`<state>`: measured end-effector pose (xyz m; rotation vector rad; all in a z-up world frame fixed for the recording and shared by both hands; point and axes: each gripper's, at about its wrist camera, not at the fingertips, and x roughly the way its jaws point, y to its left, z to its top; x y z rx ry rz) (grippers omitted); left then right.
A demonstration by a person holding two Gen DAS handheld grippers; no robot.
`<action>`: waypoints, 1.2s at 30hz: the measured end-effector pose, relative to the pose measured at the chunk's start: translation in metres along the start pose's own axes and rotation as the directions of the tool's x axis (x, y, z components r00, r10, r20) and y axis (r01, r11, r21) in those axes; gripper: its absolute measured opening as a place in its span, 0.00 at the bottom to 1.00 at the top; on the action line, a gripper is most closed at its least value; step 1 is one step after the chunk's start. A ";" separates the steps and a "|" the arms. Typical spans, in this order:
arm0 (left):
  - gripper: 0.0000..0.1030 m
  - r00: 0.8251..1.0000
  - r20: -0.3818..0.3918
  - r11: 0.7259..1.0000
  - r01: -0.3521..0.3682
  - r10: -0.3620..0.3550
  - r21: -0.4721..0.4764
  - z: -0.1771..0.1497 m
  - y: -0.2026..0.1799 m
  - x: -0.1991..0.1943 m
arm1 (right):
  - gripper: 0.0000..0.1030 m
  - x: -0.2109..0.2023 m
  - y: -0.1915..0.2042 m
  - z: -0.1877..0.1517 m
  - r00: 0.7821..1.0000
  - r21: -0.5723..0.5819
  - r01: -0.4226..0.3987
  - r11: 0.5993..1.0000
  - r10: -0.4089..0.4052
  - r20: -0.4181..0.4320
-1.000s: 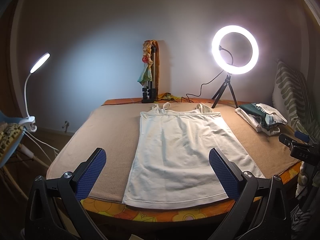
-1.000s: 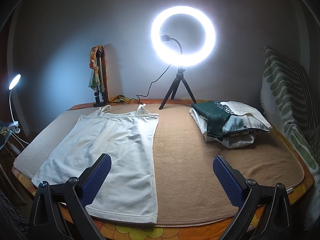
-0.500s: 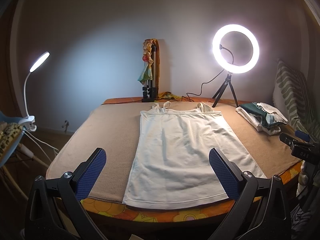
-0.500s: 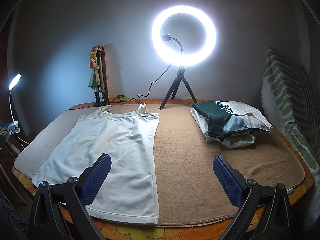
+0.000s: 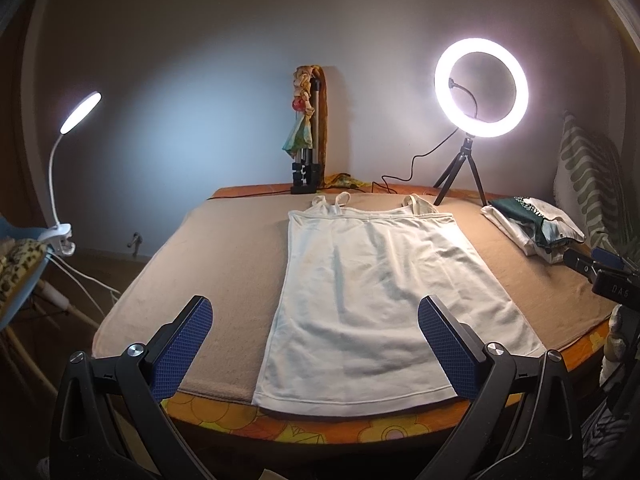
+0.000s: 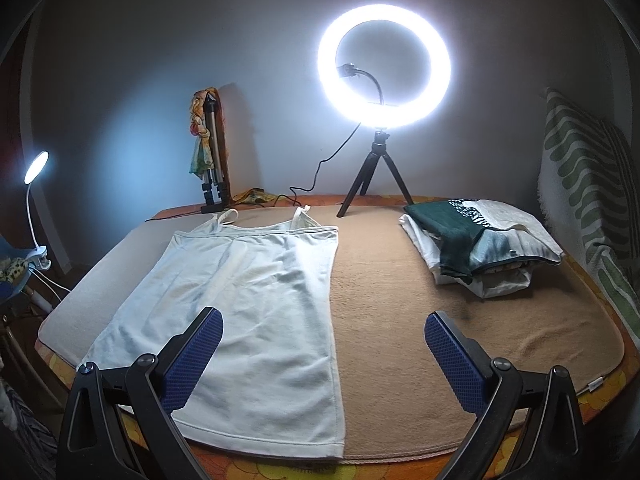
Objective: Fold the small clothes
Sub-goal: 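Reach the right gripper to the camisole's side edge by the straps and grasp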
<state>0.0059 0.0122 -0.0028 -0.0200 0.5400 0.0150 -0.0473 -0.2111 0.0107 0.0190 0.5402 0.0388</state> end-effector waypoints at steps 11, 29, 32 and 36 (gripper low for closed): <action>0.96 0.998 -0.063 0.998 0.019 -0.024 -0.068 -0.020 0.029 0.024 | 0.84 0.026 0.042 0.032 0.988 -0.043 -0.147 0.988 0.145 -0.048; 0.49 0.941 -0.285 0.951 0.095 -0.182 -0.293 -0.078 0.083 0.090 | 0.63 0.177 0.187 0.112 0.871 -0.128 -0.420 0.898 0.359 -0.336; 0.49 0.933 -0.303 0.945 0.097 -0.196 -0.312 -0.082 0.085 0.096 | 0.58 0.205 0.214 0.114 0.855 -0.134 -0.425 0.895 0.349 -0.383; 0.49 0.930 -0.310 0.944 0.096 -0.198 -0.315 -0.084 0.086 0.101 | 0.56 0.246 0.242 0.115 0.829 -0.117 -0.434 0.893 0.345 -0.440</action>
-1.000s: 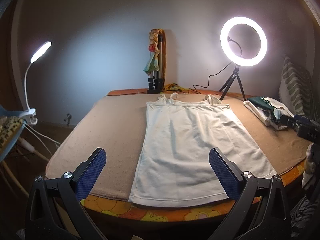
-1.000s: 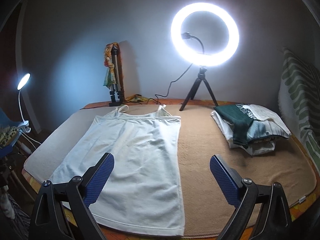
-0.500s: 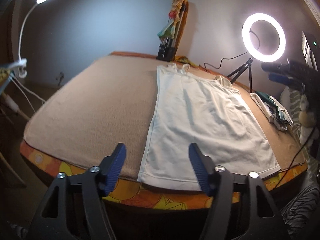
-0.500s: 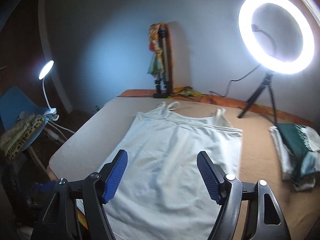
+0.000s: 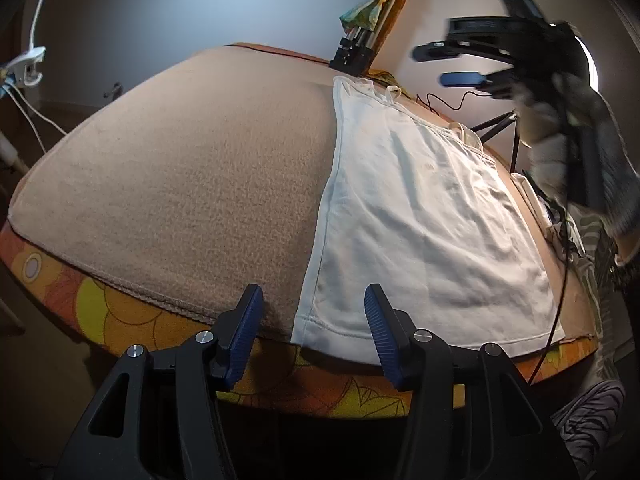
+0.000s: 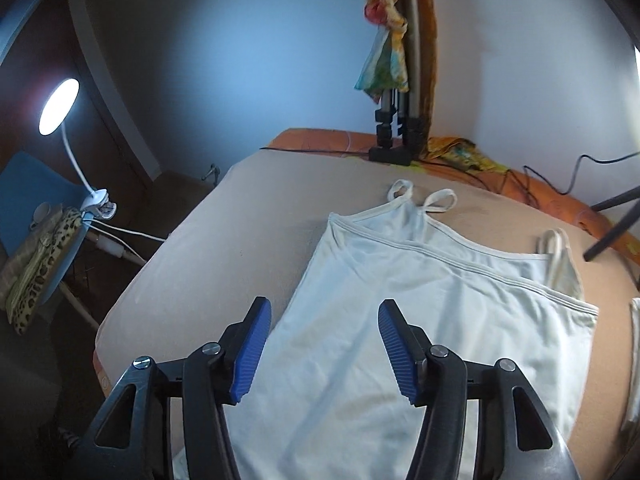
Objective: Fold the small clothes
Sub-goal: 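Reach the right gripper to the camisole's side edge by the straps and grasp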
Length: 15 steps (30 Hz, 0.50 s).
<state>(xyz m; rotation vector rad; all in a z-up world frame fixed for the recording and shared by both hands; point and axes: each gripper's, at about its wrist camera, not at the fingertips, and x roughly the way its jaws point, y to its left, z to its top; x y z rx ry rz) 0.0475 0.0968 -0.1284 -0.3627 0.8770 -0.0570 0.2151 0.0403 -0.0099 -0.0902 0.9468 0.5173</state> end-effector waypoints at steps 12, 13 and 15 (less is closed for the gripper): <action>0.33 0.998 0.003 0.998 0.065 -0.064 -0.026 0.004 0.006 0.004 | 0.50 0.111 0.008 0.045 0.990 0.067 0.002 0.998 0.008 -0.143; 0.30 0.997 0.001 0.997 0.073 -0.073 -0.031 0.005 0.007 0.004 | 0.50 0.118 0.009 0.046 0.988 0.064 0.011 0.998 -0.002 -0.152; 0.20 0.996 -0.005 0.995 0.091 -0.091 -0.039 0.005 0.008 0.005 | 0.47 0.131 0.009 0.049 0.985 0.062 0.029 0.998 -0.018 -0.170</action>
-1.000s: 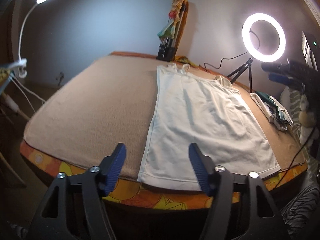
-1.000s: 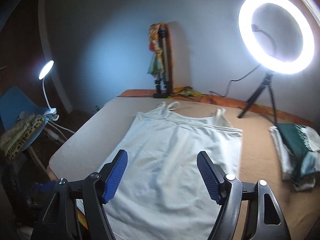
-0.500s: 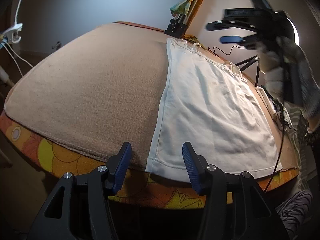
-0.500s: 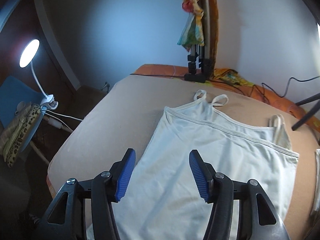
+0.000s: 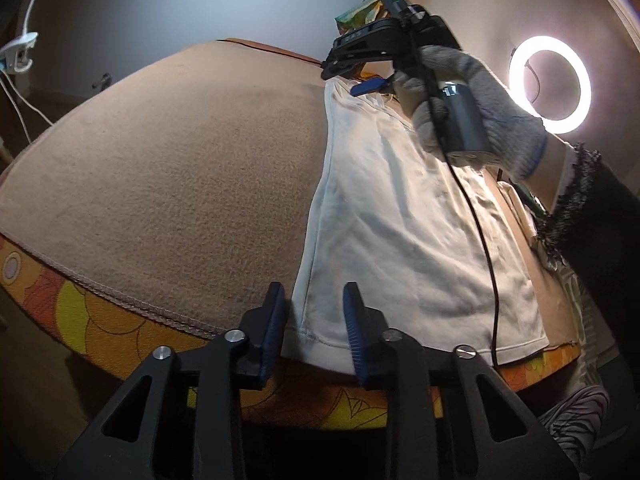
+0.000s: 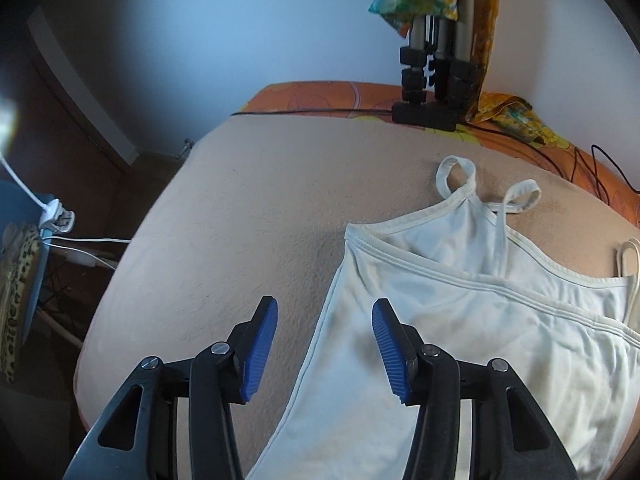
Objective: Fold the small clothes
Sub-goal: 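Reach the right gripper to the camisole's side edge by the straps and grasp, then fold the grasped side lengthwise over the camisole body with the right gripper, release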
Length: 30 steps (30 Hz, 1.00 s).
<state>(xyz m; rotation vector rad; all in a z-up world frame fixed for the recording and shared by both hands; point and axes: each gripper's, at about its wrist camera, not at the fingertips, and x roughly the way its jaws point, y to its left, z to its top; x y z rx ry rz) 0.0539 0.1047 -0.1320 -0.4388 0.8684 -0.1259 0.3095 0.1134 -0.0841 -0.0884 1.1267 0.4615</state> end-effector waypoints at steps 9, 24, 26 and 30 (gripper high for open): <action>0.05 0.998 0.008 0.998 0.061 -0.061 -0.005 0.002 -0.002 0.000 | 0.37 0.032 0.008 0.009 0.996 -0.032 0.073 0.997 -0.074 -0.043; 0.03 0.991 0.050 0.989 0.120 -0.125 0.090 0.002 -0.025 -0.014 | 0.00 0.012 -0.011 0.012 0.994 -0.056 0.107 0.993 -0.107 0.006; 0.03 0.988 0.054 0.984 0.136 -0.143 0.113 0.002 -0.034 -0.016 | 0.00 -0.001 -0.017 0.008 0.994 -0.055 0.108 0.993 -0.106 0.031; 0.03 0.983 0.046 0.969 0.168 -0.178 0.180 0.001 -0.055 -0.018 | 0.00 -0.026 -0.037 -0.002 0.991 -0.020 0.111 0.994 -0.109 0.073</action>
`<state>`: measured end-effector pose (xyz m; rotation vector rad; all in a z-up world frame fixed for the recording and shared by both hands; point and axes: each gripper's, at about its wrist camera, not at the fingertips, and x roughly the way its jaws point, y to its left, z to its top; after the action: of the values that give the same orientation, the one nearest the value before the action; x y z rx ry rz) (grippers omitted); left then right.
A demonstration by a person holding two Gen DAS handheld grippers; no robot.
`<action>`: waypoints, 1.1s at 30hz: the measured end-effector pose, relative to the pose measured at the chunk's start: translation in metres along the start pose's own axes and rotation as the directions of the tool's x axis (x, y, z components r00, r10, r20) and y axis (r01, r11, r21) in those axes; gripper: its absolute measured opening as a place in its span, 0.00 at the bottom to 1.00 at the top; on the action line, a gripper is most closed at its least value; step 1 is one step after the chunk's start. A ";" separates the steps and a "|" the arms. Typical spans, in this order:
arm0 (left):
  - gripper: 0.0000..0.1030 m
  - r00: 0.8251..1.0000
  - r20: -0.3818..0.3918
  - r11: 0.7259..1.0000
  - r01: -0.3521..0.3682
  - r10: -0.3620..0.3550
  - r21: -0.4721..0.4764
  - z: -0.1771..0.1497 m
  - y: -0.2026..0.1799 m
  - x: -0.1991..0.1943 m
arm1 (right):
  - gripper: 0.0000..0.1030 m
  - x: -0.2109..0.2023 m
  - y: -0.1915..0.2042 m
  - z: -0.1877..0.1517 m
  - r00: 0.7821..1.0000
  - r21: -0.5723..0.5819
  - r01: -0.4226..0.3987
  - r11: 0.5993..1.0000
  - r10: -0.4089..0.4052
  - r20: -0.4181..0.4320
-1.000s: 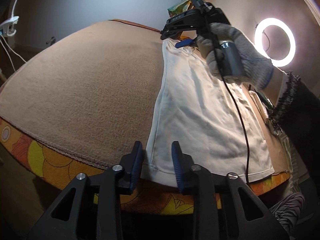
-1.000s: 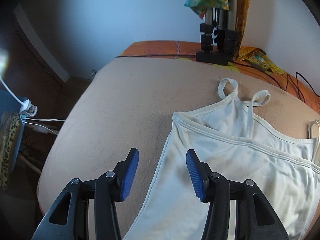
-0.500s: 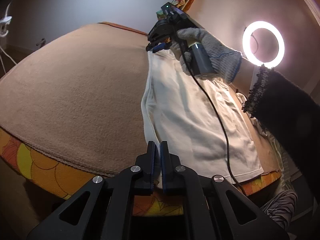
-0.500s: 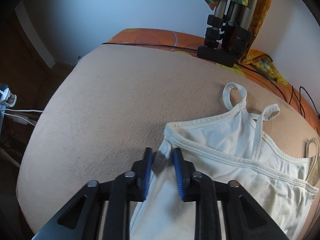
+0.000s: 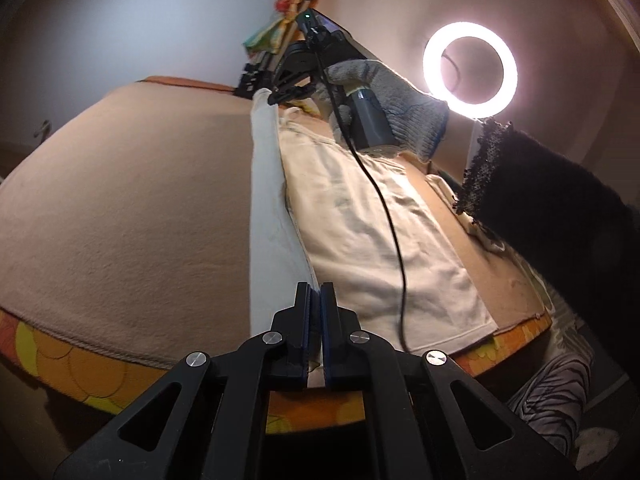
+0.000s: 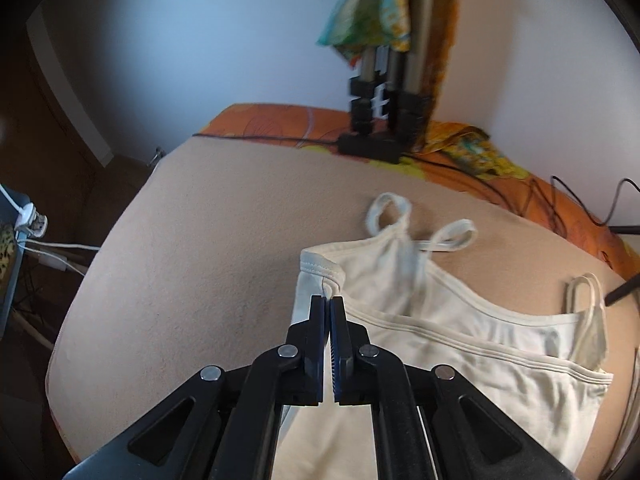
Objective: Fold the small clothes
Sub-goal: 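Fold the grasped side lengthwise over the camisole body with the right gripper, release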
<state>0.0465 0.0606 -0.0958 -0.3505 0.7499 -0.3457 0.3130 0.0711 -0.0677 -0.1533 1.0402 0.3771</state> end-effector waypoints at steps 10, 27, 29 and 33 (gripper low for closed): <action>0.03 0.992 -0.096 0.995 0.083 -0.077 0.061 -0.006 -0.034 0.030 | 0.00 -0.022 -0.063 -0.026 0.998 0.055 0.070 0.996 -0.070 0.002; 0.08 0.978 -0.195 0.989 0.098 -0.076 0.110 -0.011 -0.060 0.061 | 0.36 -0.008 -0.096 -0.044 0.999 0.092 0.044 0.995 -0.043 -0.013; 0.08 0.980 -0.187 0.987 0.092 -0.066 0.133 -0.010 -0.065 0.055 | 0.37 -0.027 -0.100 -0.045 1.000 0.099 0.015 0.995 -0.017 0.017; 0.08 0.986 -0.154 0.982 0.087 -0.061 0.167 -0.009 -0.072 0.043 | 0.37 -0.067 -0.116 -0.047 0.997 0.119 -0.038 0.992 0.030 0.071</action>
<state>0.0568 -0.0233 -0.0972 -0.1896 0.8470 -0.5081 0.2882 -0.0660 -0.0398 -0.0141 0.9956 0.3471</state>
